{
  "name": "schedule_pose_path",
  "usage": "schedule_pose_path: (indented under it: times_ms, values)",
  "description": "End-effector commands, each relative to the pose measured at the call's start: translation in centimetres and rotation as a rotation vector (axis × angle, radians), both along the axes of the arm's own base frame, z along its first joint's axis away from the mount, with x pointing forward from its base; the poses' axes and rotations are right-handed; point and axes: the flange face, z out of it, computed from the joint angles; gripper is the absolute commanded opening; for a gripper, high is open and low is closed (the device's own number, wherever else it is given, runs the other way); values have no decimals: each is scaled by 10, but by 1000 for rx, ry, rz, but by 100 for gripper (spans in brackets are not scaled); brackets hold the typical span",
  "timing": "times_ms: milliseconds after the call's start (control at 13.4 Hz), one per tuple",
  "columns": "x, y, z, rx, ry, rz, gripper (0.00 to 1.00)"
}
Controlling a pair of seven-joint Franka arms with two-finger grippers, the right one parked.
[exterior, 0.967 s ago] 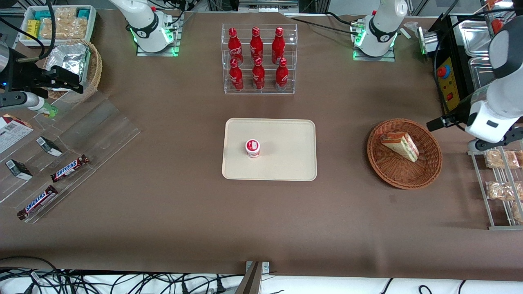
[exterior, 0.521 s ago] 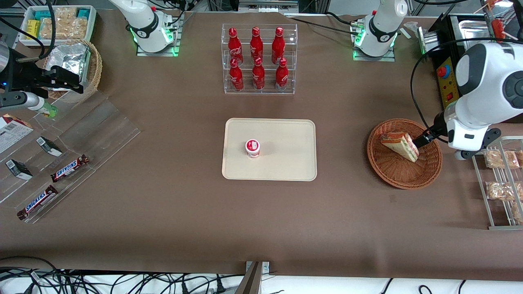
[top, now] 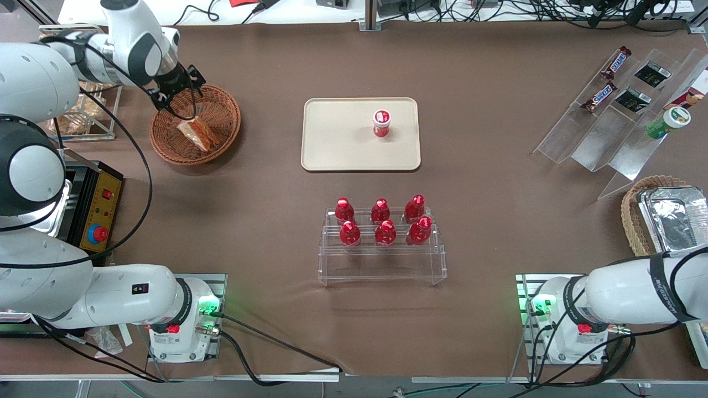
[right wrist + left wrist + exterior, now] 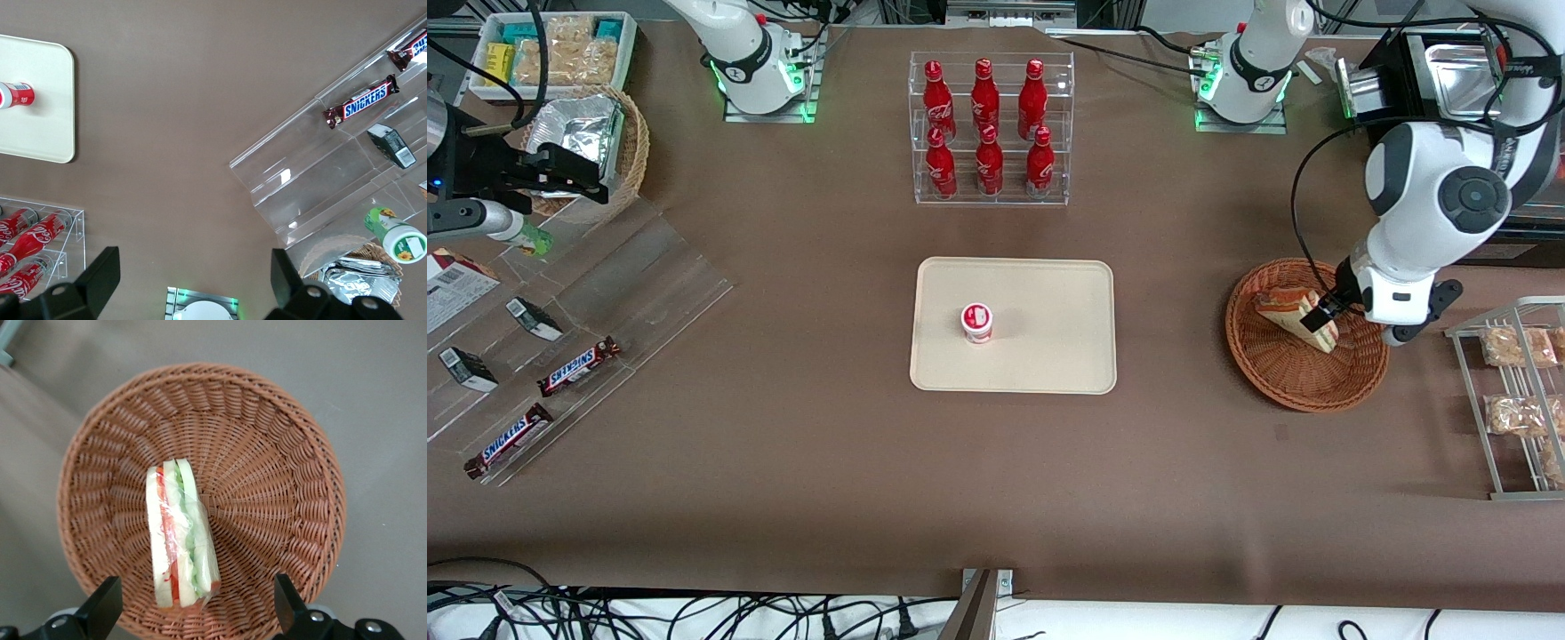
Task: Place sandwich from basket to tray
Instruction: 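Lower the open left gripper over the wrapped sandwich in the basket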
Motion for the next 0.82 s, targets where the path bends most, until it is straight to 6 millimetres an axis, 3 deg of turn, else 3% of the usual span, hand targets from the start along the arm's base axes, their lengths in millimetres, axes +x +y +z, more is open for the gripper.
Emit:
schedule_pose_path:
  times_ms: [0, 521, 744]
  values:
    - [-16, 8, -16, 12, -36, 37, 100]
    - [-31, 3, -73, 60, -69, 52, 100]
    - [-32, 2, -82, 63, -64, 62, 100]
